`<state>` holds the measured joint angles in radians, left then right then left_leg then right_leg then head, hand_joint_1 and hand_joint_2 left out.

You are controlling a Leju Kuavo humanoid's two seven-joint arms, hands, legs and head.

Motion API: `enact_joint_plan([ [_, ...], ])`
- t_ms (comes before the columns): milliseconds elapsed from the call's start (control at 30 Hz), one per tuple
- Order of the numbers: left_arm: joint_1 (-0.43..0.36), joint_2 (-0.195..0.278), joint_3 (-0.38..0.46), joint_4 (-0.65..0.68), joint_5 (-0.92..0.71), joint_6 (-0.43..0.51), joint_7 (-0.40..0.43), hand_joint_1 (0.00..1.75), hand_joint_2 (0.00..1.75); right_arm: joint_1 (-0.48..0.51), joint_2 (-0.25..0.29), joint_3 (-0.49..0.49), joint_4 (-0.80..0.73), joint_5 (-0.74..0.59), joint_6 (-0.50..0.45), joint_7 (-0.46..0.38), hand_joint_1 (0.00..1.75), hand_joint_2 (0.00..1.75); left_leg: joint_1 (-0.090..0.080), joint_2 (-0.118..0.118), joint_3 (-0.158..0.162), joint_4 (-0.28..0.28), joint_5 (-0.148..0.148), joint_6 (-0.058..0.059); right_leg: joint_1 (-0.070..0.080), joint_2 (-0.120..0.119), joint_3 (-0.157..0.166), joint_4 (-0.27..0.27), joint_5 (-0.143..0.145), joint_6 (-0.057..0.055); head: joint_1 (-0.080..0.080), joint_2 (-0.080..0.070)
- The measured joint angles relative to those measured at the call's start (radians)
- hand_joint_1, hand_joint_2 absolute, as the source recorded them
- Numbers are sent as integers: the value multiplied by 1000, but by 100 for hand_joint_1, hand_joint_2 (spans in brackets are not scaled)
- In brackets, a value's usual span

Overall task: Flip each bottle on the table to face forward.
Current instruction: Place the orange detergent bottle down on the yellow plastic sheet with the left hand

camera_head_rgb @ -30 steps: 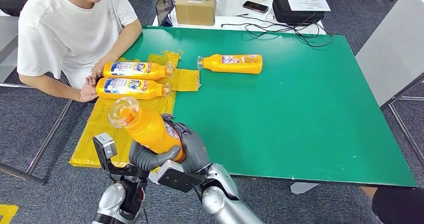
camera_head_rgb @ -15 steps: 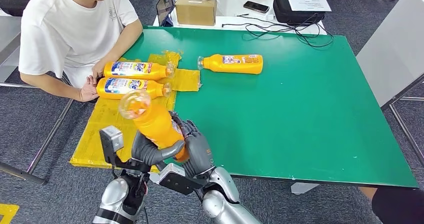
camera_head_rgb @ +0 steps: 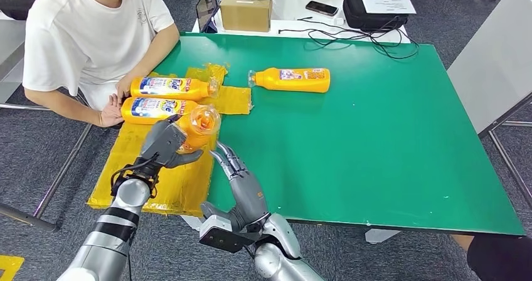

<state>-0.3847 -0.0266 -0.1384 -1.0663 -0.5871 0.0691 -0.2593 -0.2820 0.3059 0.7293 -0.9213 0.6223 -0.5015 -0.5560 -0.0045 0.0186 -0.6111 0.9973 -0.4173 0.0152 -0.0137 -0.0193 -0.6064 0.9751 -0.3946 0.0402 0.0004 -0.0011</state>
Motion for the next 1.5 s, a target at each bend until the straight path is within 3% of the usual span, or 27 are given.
enact_joint_plan([
  [267,-81,57,18,124,-127,30,29,175,175,-3,0,12,0,-16,6,-4,0,0,0,0,-1,0,0,0,0,0,-1,0,0,0,0,0],
  [433,-139,102,6,222,-341,57,90,175,175,-3,-2,13,0,-29,20,-5,0,0,0,1,-1,0,0,0,0,1,-2,0,0,0,0,0],
  [633,-197,148,-59,311,-477,-37,119,175,175,-3,-2,12,0,-35,36,-13,0,0,0,1,-1,0,0,0,0,0,-2,0,0,0,0,0],
  [767,-222,156,-123,362,-518,-99,135,175,175,-3,-2,11,0,-37,43,-19,0,0,0,0,-2,0,0,0,0,0,-2,0,0,0,0,0],
  [1000,-249,157,-179,414,-511,-127,131,175,175,-2,-2,8,0,-41,44,-23,0,0,0,0,-2,0,0,0,0,0,-2,0,0,0,0,0],
  [1033,-252,157,-183,420,-504,-134,126,152,175,-2,-2,8,0,-43,44,-24,0,0,0,0,-2,0,0,0,0,0,-2,0,0,0,0,0],
  [1133,-260,153,-199,437,-487,-149,120,22,175,-2,-2,7,2,-48,44,-31,0,0,0,0,-2,0,0,0,0,0,-2,0,0,0,0,0],
  [1167,-263,151,-205,444,-481,-155,118,1,175,-2,-2,7,3,-49,43,-34,0,0,0,0,-2,0,0,0,0,0,-2,0,0,0,0,0],
  [1500,-282,148,-277,496,-440,-185,112,0,175,-3,-1,2,22,-61,41,-48,0,0,0,0,-1,0,0,0,0,0,-1,0,0,0,0,0],
])
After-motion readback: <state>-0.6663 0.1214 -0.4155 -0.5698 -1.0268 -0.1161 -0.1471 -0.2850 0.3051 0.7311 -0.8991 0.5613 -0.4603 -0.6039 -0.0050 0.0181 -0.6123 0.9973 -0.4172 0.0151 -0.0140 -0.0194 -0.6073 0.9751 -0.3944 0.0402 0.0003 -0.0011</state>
